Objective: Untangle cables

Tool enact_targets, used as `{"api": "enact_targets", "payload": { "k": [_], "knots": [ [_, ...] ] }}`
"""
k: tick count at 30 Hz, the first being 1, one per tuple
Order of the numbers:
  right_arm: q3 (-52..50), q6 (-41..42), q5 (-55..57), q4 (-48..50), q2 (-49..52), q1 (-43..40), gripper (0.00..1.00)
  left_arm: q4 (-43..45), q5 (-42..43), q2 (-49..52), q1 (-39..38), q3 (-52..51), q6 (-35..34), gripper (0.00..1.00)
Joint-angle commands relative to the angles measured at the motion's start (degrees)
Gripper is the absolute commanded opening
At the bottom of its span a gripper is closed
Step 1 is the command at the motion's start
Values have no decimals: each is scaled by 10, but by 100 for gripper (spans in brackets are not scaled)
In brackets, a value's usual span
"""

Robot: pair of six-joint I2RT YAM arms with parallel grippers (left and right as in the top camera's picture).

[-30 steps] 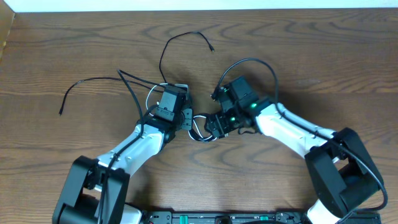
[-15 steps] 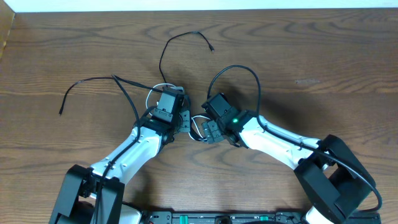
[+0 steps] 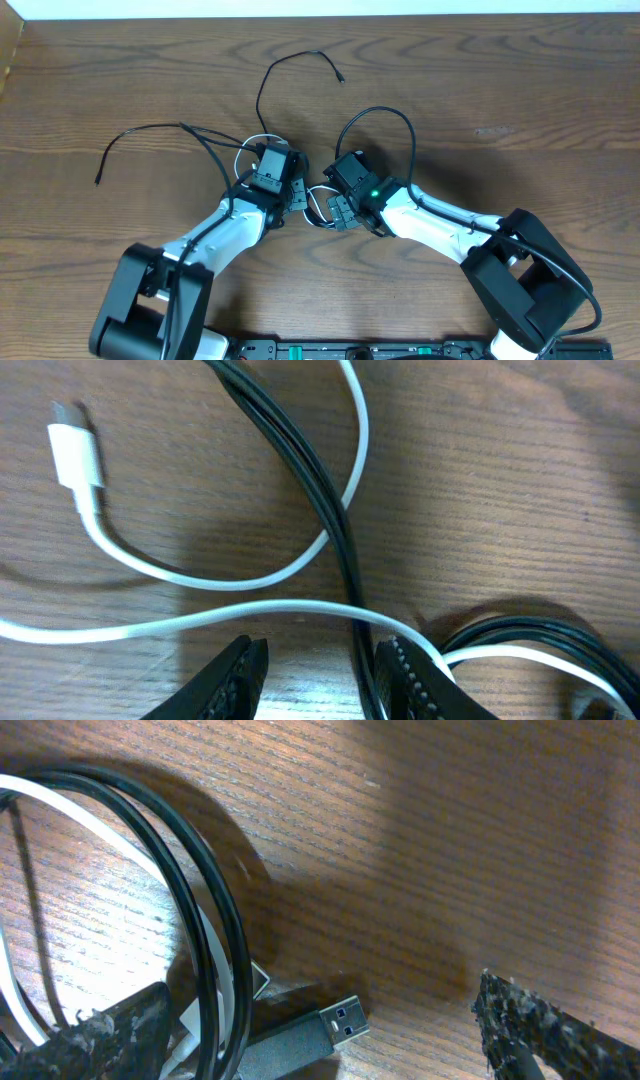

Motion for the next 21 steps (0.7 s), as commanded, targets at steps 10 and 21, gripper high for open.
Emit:
{"api": "enact_targets", "payload": {
  "k": [10, 21],
  "knots": [
    [-4, 3, 17, -5, 13, -3, 92, 28, 9, 69, 3, 1, -10, 41],
    [-4, 3, 17, -7, 13, -3, 92, -77, -73, 27, 10, 38, -8, 40]
  ]
}}
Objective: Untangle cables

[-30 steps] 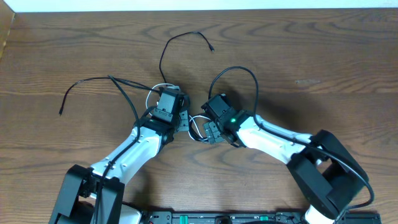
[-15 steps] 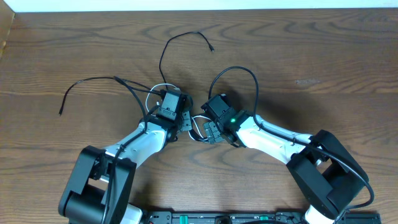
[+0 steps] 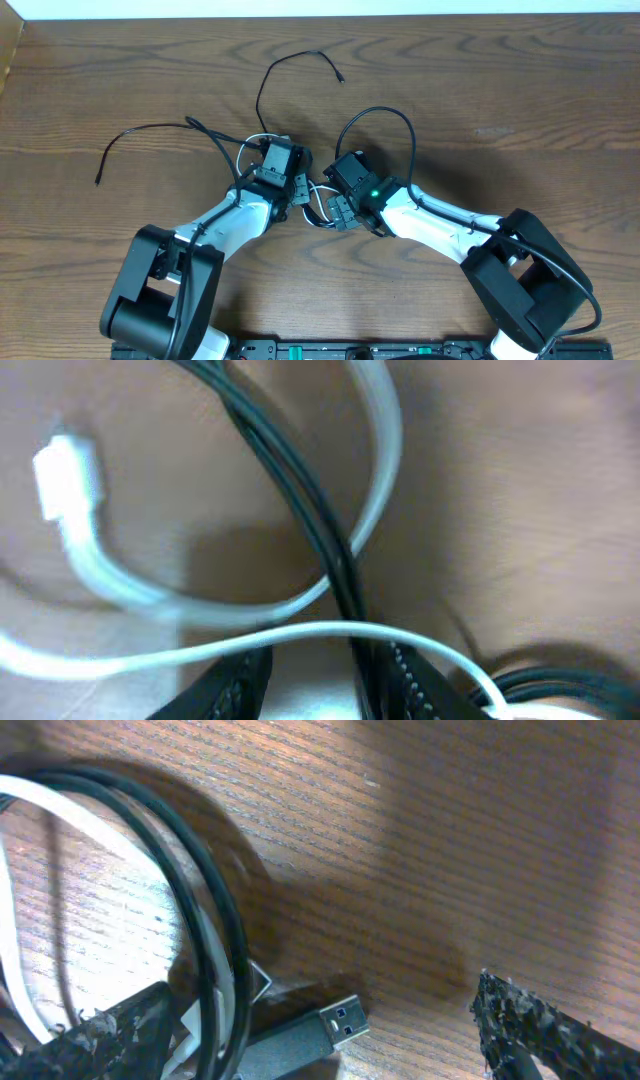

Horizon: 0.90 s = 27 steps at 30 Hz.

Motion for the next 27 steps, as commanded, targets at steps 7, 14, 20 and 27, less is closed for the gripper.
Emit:
{"api": "enact_targets", "payload": {
  "k": [7, 14, 20, 27],
  "knots": [
    [-4, 3, 17, -3, 13, -3, 92, -84, 9, -77, 8, 10, -10, 41],
    [-4, 3, 17, -3, 13, -3, 92, -48, 36, -56, 7, 7, -40, 46],
    [-4, 3, 17, -3, 13, -3, 92, -13, 36, 7, 8, 3, -44, 46],
    [-4, -28, 17, -4, 13, -18, 95, -31, 30, 41, 13, 3, -44, 24]
  ]
}}
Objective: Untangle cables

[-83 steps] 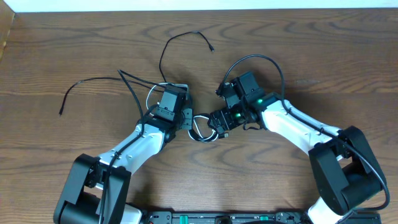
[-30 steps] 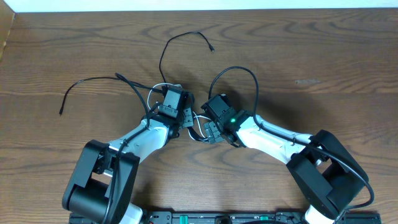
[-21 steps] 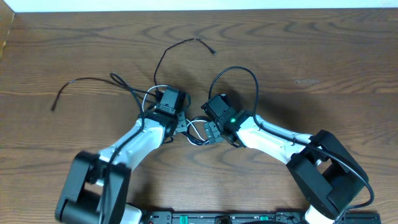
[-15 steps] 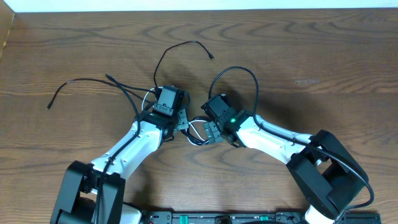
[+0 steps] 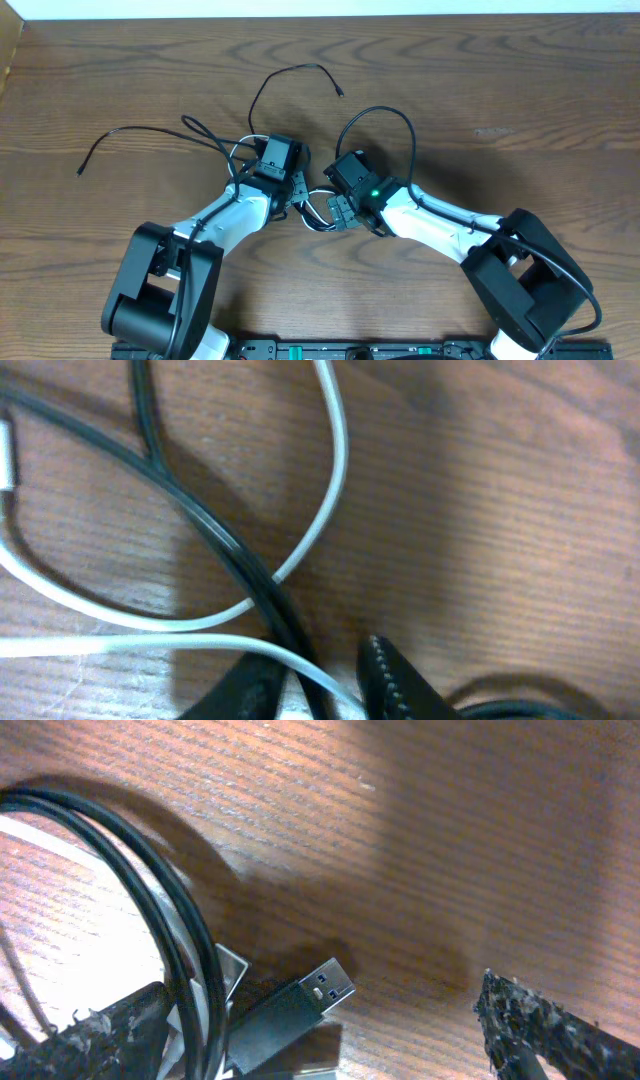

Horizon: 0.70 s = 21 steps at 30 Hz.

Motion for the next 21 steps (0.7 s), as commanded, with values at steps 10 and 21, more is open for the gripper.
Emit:
{"api": "enact_targets", "payload": {
  "k": [10, 21],
  "knots": [
    [-4, -51, -1, -5, 13, -75, 94, -152, 5, 29, 71, -12, 73, 23],
    [-4, -100, 40, -17, 15, -81, 96, -139, -8, 29, 104, -12, 75, 23]
  ]
}}
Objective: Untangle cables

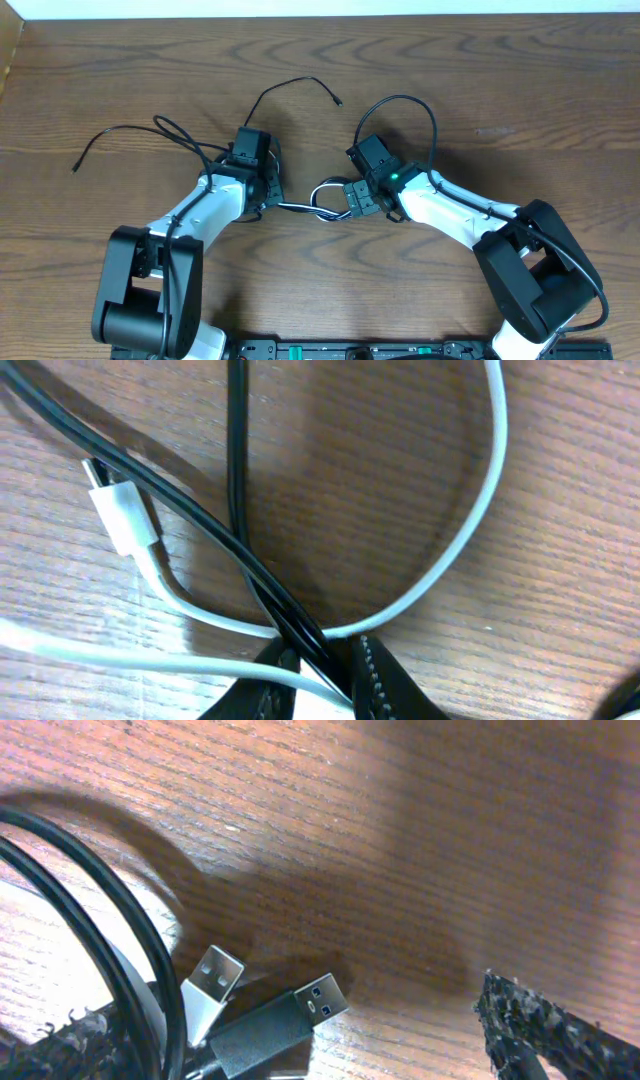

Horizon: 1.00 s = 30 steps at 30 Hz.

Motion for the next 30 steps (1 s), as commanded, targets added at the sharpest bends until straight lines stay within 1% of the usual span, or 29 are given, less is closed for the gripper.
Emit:
{"api": "enact_targets", "payload": {
  "k": [1, 7, 11, 17, 24, 30],
  "knots": [
    [-6, -43, 60, -11, 15, -13, 96, -14, -34, 36, 12, -34, 10, 23],
    [-6, -43, 53, 0, 15, -13, 99, -14, -34, 36, 12, -34, 10, 23],
    [-6, -68, 28, 22, 16, -13, 99, -12, -33, 36, 12, -34, 10, 23],
    [-6, -73, 75, 32, 27, -23, 99, -12, -33, 36, 12, -34, 16, 23],
    [-6, -97, 87, 18, 59, -51, 99, -12, -34, 36, 12, -34, 21, 23],
    [-6, -98, 88, 8, 64, -75, 99, -12, -34, 36, 12, -34, 21, 23]
  ]
}}
